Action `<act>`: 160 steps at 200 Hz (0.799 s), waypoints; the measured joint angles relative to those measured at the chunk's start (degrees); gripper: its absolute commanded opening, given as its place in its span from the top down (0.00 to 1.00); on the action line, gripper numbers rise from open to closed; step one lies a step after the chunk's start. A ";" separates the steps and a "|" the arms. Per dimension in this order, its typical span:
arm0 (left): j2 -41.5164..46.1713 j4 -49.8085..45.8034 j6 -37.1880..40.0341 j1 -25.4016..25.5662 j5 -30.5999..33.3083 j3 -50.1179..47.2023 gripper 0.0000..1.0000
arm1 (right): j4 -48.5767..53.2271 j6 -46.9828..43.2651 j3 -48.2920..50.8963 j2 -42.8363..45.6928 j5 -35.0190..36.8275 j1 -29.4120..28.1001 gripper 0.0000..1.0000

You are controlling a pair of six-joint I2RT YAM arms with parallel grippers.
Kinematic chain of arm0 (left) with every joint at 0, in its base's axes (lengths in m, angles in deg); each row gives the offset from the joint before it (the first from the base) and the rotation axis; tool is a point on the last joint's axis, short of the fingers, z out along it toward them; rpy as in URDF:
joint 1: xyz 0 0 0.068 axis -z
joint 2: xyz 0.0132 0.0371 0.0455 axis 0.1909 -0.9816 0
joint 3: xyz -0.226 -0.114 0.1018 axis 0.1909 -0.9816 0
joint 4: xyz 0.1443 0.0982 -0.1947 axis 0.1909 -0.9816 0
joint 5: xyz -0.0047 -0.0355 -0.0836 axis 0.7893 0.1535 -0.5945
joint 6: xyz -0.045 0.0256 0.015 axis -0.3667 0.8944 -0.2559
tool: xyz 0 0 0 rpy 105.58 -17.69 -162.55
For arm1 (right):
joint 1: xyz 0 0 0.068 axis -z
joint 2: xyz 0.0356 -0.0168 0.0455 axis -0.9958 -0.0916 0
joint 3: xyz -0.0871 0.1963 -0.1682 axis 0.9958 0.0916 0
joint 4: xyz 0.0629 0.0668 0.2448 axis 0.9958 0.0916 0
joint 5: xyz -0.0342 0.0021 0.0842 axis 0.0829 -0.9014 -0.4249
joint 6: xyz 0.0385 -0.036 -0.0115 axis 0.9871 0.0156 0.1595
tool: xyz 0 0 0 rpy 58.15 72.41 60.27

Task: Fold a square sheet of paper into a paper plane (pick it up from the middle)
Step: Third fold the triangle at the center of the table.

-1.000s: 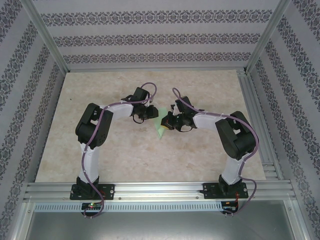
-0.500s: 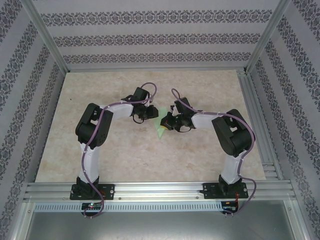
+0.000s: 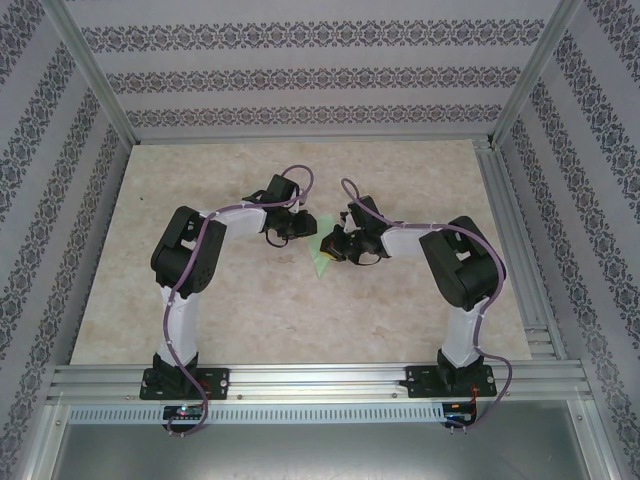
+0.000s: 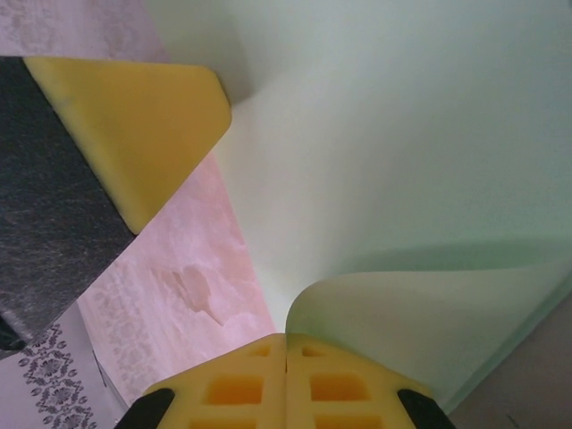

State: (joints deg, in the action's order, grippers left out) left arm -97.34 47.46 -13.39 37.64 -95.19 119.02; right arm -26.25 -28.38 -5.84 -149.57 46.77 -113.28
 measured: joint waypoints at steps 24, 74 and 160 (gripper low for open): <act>0.00 0.09 0.00 0.00 0.00 -0.02 0.75 | 0.00 -0.02 -0.09 -0.42 0.00 0.00 0.93; 0.00 0.15 0.00 0.00 -0.17 -0.02 0.75 | 0.00 -0.02 -0.15 -0.55 0.02 0.00 0.94; 0.00 0.39 0.00 0.00 -0.20 -0.20 0.75 | 0.00 -0.04 -0.96 -1.55 0.00 0.00 0.93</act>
State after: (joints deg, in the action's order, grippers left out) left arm -97.34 47.86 -13.39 37.64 -95.39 118.82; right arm -26.25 -28.42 -6.80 -151.12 46.77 -113.28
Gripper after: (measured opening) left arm 0.249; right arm 0.070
